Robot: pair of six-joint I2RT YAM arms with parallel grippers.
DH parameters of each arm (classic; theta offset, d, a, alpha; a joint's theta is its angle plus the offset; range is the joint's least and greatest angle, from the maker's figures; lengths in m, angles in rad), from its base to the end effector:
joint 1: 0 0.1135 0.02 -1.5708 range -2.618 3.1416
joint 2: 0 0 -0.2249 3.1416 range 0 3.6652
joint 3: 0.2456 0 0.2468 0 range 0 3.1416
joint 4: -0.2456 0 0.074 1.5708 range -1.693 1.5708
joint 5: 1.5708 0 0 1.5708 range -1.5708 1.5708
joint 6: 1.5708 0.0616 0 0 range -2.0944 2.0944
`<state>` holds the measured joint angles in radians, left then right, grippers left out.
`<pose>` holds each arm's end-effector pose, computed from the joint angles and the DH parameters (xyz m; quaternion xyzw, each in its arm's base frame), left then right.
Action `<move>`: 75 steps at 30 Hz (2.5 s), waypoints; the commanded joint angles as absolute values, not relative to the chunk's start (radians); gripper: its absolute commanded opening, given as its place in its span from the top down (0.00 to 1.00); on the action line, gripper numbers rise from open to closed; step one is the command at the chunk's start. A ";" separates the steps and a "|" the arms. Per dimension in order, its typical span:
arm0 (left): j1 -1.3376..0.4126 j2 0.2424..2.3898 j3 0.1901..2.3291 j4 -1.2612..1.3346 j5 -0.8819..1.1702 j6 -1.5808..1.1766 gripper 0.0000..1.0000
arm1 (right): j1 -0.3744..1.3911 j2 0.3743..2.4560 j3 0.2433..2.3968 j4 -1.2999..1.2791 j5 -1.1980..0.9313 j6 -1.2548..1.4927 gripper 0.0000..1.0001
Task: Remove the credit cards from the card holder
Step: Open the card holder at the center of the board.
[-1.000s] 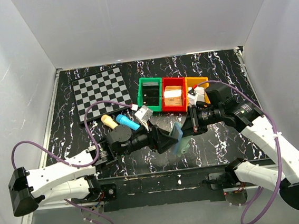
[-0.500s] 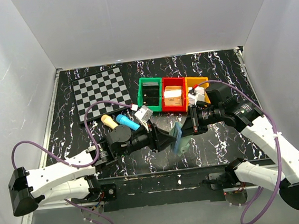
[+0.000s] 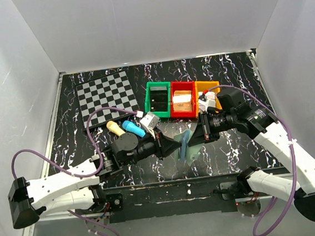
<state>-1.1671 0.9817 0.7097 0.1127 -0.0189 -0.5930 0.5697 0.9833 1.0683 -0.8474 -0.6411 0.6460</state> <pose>0.1093 -0.2530 0.2725 0.2096 0.7317 -0.4953 0.4188 0.1637 0.1486 0.2956 -0.0905 0.8767 0.4510 0.1409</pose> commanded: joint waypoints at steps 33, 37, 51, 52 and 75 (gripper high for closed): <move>-1.177 1.031 1.019 -0.299 -0.112 -0.646 1.00 | 0.572 0.991 1.193 -0.847 -0.649 0.569 0.69; -1.178 0.985 0.994 -0.276 -0.094 -0.634 1.00 | 0.568 0.999 1.196 -0.900 -0.621 0.523 0.82; -1.177 0.943 1.068 -0.394 -0.083 -0.558 1.00 | 0.509 0.996 1.400 -1.021 -0.559 0.404 0.29; -1.177 0.949 1.078 -0.409 -0.092 -0.551 1.00 | 0.509 1.002 1.426 -1.035 -0.552 0.394 0.29; -1.177 0.946 1.169 -0.405 0.112 -0.495 1.00 | 0.545 0.997 1.430 -1.011 -0.561 0.241 0.29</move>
